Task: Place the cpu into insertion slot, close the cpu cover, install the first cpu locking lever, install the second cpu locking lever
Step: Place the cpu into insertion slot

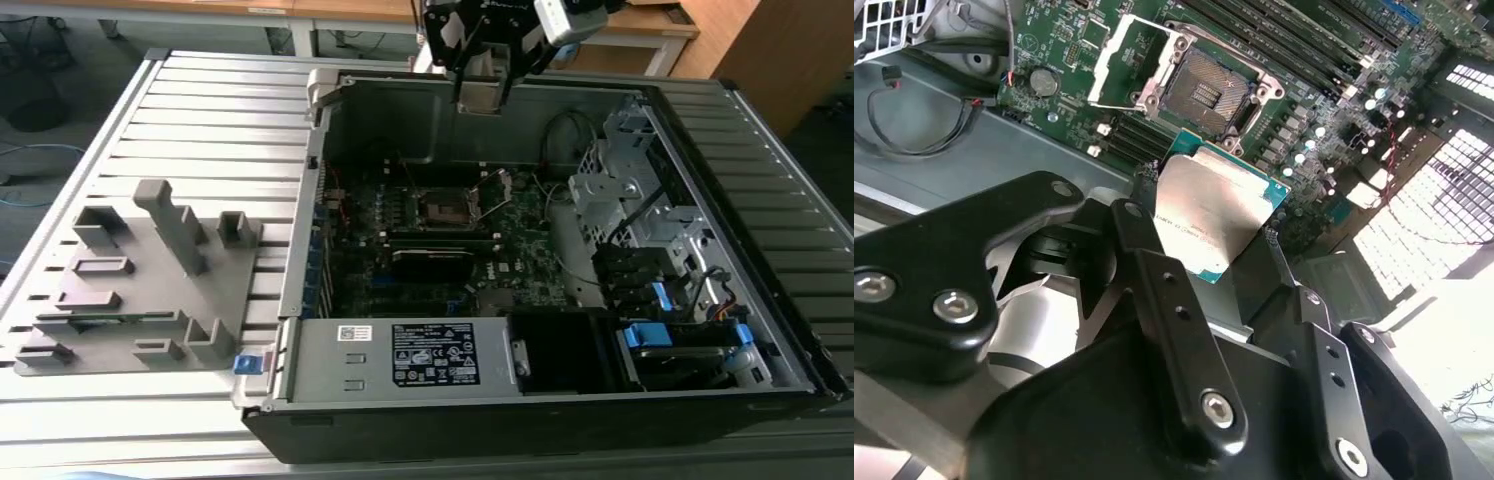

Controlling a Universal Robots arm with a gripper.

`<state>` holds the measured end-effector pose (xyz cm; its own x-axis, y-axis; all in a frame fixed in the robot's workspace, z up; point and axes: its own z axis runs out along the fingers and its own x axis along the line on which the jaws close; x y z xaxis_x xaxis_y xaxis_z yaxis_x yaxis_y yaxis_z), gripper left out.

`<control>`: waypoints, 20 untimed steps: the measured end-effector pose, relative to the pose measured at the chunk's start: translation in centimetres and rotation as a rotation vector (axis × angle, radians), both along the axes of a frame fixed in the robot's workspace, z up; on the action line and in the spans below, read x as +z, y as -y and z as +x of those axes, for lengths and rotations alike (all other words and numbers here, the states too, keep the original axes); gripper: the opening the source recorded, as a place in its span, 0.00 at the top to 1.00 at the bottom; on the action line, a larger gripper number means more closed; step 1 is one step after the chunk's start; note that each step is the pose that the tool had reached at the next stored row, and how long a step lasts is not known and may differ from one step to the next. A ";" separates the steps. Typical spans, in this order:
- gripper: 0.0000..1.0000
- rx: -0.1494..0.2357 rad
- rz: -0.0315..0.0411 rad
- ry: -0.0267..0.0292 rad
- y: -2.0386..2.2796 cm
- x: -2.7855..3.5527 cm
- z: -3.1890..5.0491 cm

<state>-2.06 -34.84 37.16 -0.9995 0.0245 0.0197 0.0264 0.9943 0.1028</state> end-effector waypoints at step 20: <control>0.46 0.000 0.0000 0.0000 0.00 -0.34 0.00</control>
<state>-2.06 -34.84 36.82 -0.9995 0.0245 0.0197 0.0264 0.9943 0.1029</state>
